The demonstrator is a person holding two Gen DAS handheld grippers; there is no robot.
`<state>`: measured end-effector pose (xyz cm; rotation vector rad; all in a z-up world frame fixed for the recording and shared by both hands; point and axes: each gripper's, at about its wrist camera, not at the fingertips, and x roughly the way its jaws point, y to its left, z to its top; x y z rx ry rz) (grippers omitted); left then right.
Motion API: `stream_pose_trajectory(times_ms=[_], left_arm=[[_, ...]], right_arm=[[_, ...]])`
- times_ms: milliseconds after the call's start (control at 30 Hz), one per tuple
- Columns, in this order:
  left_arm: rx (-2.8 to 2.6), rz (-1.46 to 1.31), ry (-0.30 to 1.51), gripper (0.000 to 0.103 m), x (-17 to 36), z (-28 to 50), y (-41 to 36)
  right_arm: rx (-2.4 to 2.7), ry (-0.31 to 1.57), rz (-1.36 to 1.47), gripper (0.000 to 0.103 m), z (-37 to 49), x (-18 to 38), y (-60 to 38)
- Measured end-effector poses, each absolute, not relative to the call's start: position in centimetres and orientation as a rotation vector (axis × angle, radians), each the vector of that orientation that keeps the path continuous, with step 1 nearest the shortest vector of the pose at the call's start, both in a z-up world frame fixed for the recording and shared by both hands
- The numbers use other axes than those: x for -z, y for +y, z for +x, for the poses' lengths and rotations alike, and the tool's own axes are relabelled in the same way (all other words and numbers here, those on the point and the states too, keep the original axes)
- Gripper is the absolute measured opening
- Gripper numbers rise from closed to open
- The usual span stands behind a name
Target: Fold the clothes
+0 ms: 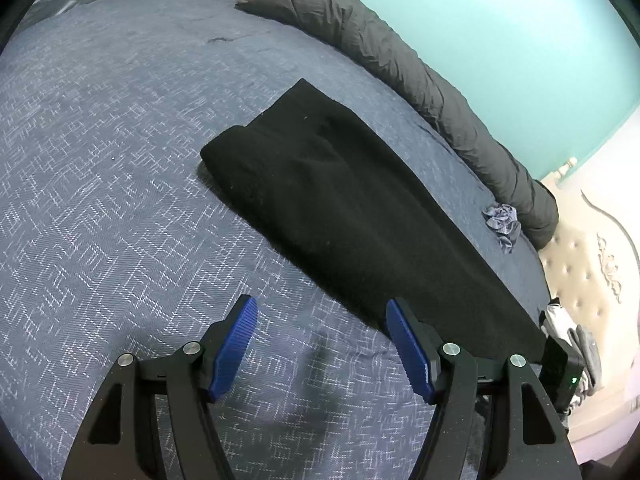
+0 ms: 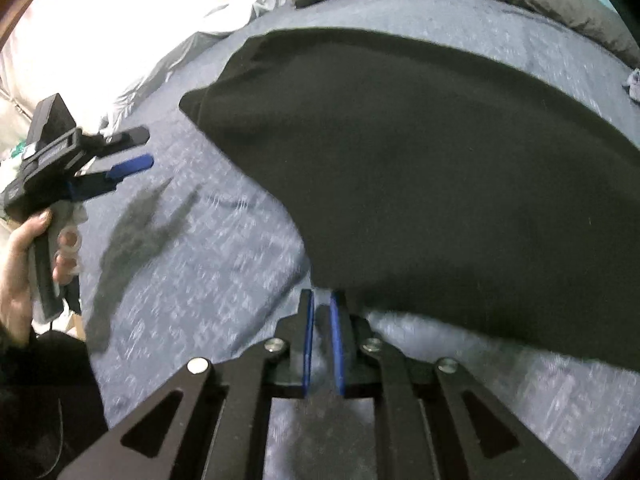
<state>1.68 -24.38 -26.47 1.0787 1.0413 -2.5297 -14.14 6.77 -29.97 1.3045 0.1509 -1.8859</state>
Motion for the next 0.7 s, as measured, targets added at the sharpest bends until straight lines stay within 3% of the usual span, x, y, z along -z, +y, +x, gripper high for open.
stream_pose_trajectory(times_ms=[100,333,533,700], left_arm=[[2.534,1.075,1.038,0.071,26.3,1.7,-24.3],[2.529,1.075,1.025,0.071,26.2,1.6,-24.2],[2.537,1.096,0.993,0.071,26.2,1.2,-23.6],[2.530,1.110,1.001,0.071,26.6,0.9,-23.8]], right_arm=[[1.914,0.181,1.279,0.009,-13.5,28.8,8.1],[2.153,-0.003,1.264,0.010,-17.7,26.3,11.6],[2.163,0.054,1.393,0.010,-19.4,30.4,10.1],[2.162,-0.060,1.380,0.010,-18.8,31.3,11.9]])
